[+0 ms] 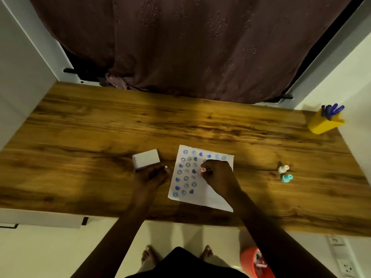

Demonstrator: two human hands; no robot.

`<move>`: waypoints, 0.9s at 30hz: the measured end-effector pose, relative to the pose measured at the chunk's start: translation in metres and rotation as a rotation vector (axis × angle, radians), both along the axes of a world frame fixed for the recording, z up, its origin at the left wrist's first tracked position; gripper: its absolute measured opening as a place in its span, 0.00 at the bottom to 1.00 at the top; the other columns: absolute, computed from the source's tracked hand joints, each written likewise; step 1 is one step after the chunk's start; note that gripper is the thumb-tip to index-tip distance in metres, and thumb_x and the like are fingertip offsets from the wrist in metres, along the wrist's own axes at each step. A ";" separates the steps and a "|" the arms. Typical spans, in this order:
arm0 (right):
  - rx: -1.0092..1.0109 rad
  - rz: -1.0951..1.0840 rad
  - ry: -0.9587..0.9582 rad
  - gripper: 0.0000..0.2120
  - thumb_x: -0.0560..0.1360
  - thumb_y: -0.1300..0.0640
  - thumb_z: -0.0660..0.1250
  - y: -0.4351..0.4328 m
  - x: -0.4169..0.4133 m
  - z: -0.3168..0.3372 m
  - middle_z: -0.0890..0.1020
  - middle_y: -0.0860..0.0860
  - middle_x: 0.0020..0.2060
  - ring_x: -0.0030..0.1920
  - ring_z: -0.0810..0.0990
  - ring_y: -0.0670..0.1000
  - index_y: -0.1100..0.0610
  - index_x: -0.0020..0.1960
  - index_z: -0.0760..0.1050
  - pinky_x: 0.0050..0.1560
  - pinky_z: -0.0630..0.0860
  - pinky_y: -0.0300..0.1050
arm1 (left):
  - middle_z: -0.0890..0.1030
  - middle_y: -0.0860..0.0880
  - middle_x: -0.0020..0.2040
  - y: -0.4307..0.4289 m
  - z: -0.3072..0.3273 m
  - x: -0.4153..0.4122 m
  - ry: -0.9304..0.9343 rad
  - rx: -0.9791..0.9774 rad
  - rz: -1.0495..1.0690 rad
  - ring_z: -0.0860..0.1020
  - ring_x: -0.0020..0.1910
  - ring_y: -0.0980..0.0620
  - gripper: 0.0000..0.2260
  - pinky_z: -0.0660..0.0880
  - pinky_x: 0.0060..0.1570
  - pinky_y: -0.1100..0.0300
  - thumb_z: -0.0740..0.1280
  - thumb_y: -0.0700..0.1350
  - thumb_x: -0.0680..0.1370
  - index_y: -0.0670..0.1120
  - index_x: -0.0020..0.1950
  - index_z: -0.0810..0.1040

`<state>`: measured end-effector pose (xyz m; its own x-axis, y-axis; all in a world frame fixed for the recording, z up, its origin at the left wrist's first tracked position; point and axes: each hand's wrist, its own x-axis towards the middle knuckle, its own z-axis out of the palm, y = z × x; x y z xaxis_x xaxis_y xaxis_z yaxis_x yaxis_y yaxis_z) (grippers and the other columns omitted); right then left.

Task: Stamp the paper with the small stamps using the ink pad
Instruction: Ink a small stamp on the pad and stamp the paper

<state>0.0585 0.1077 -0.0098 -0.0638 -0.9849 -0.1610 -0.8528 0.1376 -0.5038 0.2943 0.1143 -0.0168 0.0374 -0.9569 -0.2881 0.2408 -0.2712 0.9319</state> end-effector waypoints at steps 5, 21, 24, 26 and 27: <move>0.011 -0.017 -0.023 0.12 0.79 0.55 0.72 -0.001 0.001 -0.007 0.84 0.51 0.64 0.63 0.84 0.53 0.56 0.61 0.83 0.61 0.81 0.46 | 0.85 0.42 0.58 0.000 0.000 0.003 -0.005 0.011 -0.001 0.84 0.59 0.40 0.15 0.82 0.57 0.43 0.73 0.34 0.77 0.55 0.52 0.82; -0.005 -0.012 0.057 0.13 0.80 0.55 0.71 -0.004 0.005 -0.007 0.85 0.53 0.63 0.62 0.84 0.54 0.56 0.63 0.82 0.63 0.81 0.47 | 0.90 0.55 0.48 0.004 0.011 -0.002 -0.064 -0.012 -0.031 0.85 0.56 0.44 0.15 0.80 0.60 0.37 0.75 0.42 0.72 0.64 0.46 0.86; -0.019 -0.019 -0.024 0.11 0.77 0.56 0.75 -0.010 -0.005 0.008 0.87 0.54 0.56 0.57 0.86 0.52 0.59 0.57 0.86 0.57 0.81 0.43 | 0.89 0.51 0.50 0.002 0.012 -0.004 -0.102 -0.011 -0.030 0.86 0.56 0.45 0.17 0.81 0.59 0.37 0.73 0.35 0.77 0.61 0.47 0.86; -0.092 -0.107 -0.148 0.09 0.74 0.55 0.78 -0.012 -0.015 0.025 0.89 0.53 0.49 0.49 0.87 0.50 0.59 0.52 0.87 0.50 0.80 0.38 | 0.89 0.53 0.48 0.002 0.016 -0.007 -0.108 -0.018 -0.044 0.87 0.52 0.50 0.19 0.84 0.56 0.44 0.73 0.36 0.78 0.63 0.46 0.86; -0.123 -0.183 -0.260 0.09 0.73 0.56 0.79 -0.011 -0.020 0.035 0.89 0.52 0.46 0.46 0.87 0.49 0.59 0.50 0.87 0.47 0.81 0.39 | 0.90 0.56 0.48 0.003 0.019 -0.009 -0.106 -0.028 -0.064 0.88 0.51 0.53 0.19 0.85 0.53 0.49 0.73 0.37 0.78 0.64 0.46 0.87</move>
<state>0.0387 0.0964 0.0256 -0.2139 -0.9739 -0.0763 -0.6600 0.2017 -0.7237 0.2858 0.1169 0.0020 0.0052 -0.9658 -0.2592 0.1237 -0.2566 0.9586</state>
